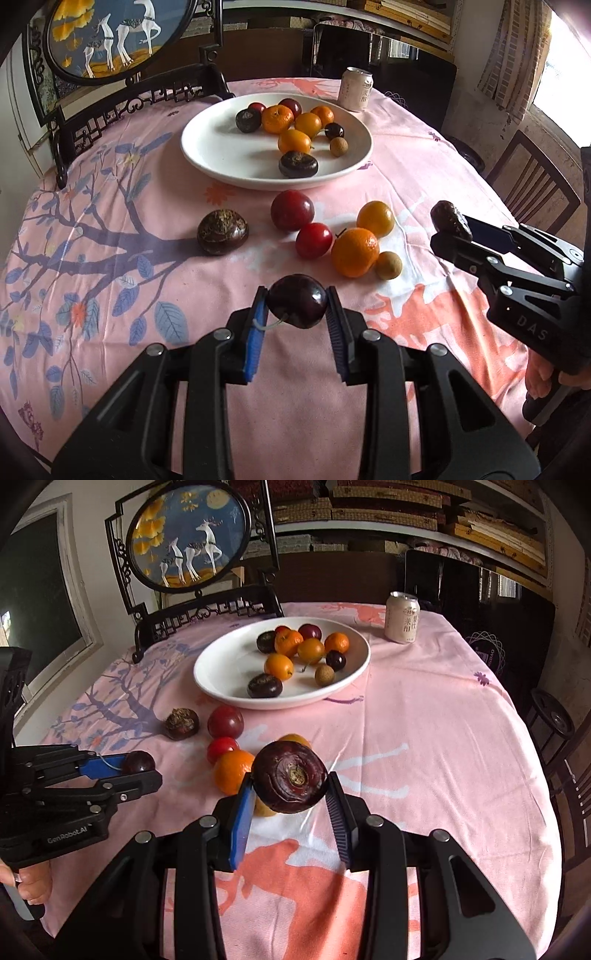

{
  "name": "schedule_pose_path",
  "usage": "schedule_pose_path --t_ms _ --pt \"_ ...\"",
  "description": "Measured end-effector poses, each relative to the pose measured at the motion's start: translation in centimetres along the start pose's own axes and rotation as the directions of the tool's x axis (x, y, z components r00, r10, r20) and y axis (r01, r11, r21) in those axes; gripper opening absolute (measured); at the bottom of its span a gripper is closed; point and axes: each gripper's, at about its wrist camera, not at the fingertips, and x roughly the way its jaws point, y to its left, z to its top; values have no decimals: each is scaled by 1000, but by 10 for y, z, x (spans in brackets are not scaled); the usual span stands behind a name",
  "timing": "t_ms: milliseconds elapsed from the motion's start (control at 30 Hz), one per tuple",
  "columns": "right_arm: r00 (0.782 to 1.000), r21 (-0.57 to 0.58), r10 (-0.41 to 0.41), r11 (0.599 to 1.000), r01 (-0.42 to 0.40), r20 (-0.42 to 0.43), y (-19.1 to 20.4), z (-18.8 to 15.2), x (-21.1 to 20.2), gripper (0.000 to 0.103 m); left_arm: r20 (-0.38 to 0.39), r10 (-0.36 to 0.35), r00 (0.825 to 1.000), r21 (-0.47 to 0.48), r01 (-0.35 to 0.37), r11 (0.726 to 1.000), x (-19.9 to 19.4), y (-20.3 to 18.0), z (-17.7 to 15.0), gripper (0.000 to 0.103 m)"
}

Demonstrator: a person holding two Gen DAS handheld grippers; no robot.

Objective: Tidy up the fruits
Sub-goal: 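Carry the cherry and mangosteen to the plate and release them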

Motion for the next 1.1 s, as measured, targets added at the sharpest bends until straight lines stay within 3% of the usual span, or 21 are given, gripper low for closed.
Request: schedule_pose_path --t_ms 167,367,567,1100 --pt "999 -35 -10 999 12 46 7 16 -5 39 45 16 999 27 -18 999 -12 -1 20 32" --pt "999 -45 -34 998 35 25 7 32 19 39 65 39 997 20 -40 999 -4 5 49 32" --pt "1000 -50 -21 998 22 23 9 52 44 39 49 101 994 -15 -100 995 27 18 79 32" --pt "999 -19 -31 999 30 -18 5 85 110 39 -37 132 991 -105 -135 985 101 43 124 32"
